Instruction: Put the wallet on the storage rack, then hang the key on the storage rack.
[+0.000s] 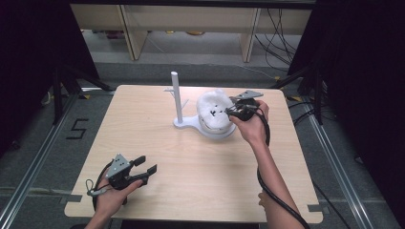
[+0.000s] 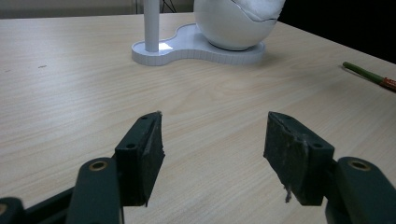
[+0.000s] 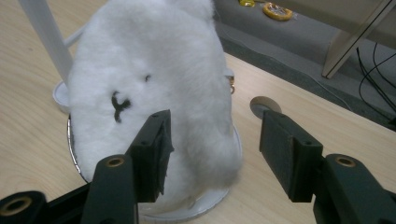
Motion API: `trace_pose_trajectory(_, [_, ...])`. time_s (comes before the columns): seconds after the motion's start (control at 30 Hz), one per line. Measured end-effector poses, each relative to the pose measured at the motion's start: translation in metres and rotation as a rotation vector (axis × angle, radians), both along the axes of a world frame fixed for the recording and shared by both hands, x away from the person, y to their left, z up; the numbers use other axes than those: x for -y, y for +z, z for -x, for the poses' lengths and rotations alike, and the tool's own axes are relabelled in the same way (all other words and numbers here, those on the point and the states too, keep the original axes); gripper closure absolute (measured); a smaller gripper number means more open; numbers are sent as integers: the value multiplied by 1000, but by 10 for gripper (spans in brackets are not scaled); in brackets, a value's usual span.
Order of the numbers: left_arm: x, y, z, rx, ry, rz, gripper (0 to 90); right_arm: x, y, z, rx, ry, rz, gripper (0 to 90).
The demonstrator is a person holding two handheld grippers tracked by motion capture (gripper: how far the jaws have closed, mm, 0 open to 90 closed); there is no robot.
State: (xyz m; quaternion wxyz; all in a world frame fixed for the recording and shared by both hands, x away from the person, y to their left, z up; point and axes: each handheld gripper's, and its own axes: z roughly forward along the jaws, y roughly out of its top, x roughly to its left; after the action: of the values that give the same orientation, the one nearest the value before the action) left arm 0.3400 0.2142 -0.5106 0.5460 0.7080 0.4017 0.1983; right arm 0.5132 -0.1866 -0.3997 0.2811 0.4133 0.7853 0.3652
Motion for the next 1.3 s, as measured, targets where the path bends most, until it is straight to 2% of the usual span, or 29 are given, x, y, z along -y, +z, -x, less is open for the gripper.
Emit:
trace_pose_trajectory(0.03, [0, 0, 0, -2, 4, -1, 365, 4, 3, 2, 22, -3, -26, 443])
trace_pose_trajectory(0.07, [0, 1, 0, -2, 4, 0, 365, 5, 4, 4, 10, 1, -39, 444])
trace_pose_trajectory(0.1, [0, 1, 0, -2, 5, 3, 365, 8, 6, 6, 23, -10, -45, 444])
trace_pose_trajectory(0.33, [0, 0, -1, -1, 4, 6, 365, 25, 9, 18, -12, -25, -88, 514])
trace_pose_trajectory(0.37, [0, 1, -1, 0, 4, 4, 365, 26, 8, 22, -55, -60, -130, 554])
trace_pose_trajectory(0.43, [1, 1, 0, 3, 7, 3, 365, 37, 5, 30, -135, -87, -164, 613])
trace_pose_trajectory(0.47, [1, 1, 0, 6, 5, 6, 365, 40, 2, 30, -123, -78, -164, 621])
trace_pose_trajectory(0.5, [1, 1, 0, 9, 2, 11, 365, 42, 1, 33, -160, -97, -169, 625])
trace_pose_trajectory(0.6, [1, 2, 0, 11, 3, 11, 364, 48, -4, 36, -173, -98, -153, 630])
trace_pose_trajectory(0.67, [0, 2, 1, 3, 13, 0, 364, 55, -10, 43, -229, -124, -166, 641])
trace_pose_trajectory(0.7, [0, 3, 1, 3, 14, 1, 364, 57, -11, 45, -229, -132, -156, 646])
trace_pose_trajectory(0.73, [0, 3, 2, 3, 15, 1, 364, 60, -14, 47, -236, -129, -168, 651])
trace_pose_trajectory(0.77, [0, 3, 2, 3, 15, 0, 364, 61, -15, 51, -253, -148, -162, 658])
trace_pose_trajectory(0.83, [0, 2, 2, 5, 13, 2, 364, 65, -19, 54, -273, -134, -161, 670])
trace_pose_trajectory(0.87, [0, 2, 2, 5, 13, 3, 364, 62, -21, 58, -294, -176, -191, 679])
trace_pose_trajectory(0.9, [0, 3, 3, 7, 11, 3, 364, 66, -23, 59, -311, -164, -160, 689])
trace_pose_trajectory(0.93, [1, 3, 3, 11, 8, 6, 364, 69, -26, 60, -317, -150, -152, 694])
trace_pose_trajectory(1.03, [1, 4, 4, 12, 6, 3, 364, 72, -30, 67, -398, -177, -124, 690])
trace_pose_trajectory(1.07, [1, 4, 3, 12, 6, 4, 364, 73, -32, 70, -442, -200, -108, 676])
trace_pose_trajectory(1.1, [1, 4, 3, 11, 5, 6, 364, 75, -34, 72, -483, -193, -114, 667])
trace_pose_trajectory(1.13, [1, 4, 3, 9, 5, 5, 363, 78, -37, 74, -503, -189, -114, 662])
trace_pose_trajectory(1.23, [1, 5, 3, 7, 9, 2, 363, 84, -43, 79, -560, -231, -83, 648])
trace_pose_trajectory(1.3, [1, 7, 3, 12, 12, -2, 362, 87, -45, 83, -593, -232, -75, 645])
